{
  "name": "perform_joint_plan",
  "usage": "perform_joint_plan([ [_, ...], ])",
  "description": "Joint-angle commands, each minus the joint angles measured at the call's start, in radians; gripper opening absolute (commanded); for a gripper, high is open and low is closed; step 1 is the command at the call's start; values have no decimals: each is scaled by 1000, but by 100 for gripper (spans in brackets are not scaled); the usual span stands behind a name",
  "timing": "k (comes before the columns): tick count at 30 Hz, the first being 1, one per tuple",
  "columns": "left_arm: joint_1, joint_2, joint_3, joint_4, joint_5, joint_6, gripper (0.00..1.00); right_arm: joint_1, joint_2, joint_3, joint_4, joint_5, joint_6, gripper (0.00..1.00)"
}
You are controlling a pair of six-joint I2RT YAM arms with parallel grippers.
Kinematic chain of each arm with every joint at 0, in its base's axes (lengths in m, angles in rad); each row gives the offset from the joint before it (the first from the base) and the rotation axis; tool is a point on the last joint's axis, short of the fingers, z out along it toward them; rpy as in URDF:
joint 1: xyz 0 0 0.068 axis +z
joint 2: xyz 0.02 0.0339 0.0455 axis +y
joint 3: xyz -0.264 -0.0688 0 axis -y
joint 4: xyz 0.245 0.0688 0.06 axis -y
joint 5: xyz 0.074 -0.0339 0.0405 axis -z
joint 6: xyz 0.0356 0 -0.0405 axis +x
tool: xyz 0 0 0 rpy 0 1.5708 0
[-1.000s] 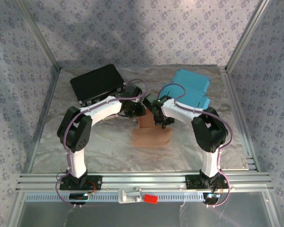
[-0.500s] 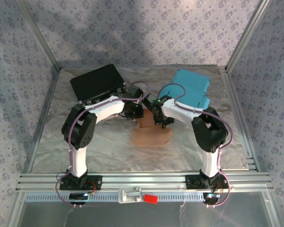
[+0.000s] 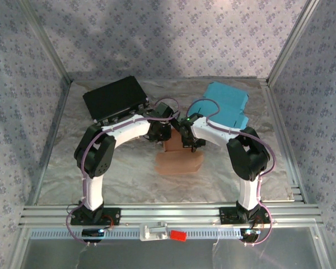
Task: Fold the paper box
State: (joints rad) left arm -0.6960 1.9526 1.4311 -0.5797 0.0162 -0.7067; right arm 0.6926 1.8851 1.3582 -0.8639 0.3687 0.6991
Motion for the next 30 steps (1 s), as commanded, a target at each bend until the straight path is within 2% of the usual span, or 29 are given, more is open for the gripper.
perform_joint_plan([
  [1, 3, 6, 42, -55, -51, -16, 24, 0, -17, 14, -41, 1, 12, 0],
  [3, 3, -14, 57, -60, -39, -19, 34, -1, -17, 12, -41, -4, 17, 0],
  [6, 8, -24, 97, -92, 8, -24, 43, -13, -18, 1, -30, -37, 29, 0],
  [12, 31, -37, 110, -133, 86, -29, 49, -28, -21, -4, -16, -73, 39, 0],
  [18, 43, 17, 114, -160, 107, -1, 41, -33, -16, 0, -15, -75, 42, 0],
  [22, 56, 12, 83, -106, 102, 15, 37, -29, -20, -6, -13, -77, 42, 0],
  [30, 61, 93, 124, -47, 146, 60, 26, -29, -14, -6, -12, -82, 37, 0],
])
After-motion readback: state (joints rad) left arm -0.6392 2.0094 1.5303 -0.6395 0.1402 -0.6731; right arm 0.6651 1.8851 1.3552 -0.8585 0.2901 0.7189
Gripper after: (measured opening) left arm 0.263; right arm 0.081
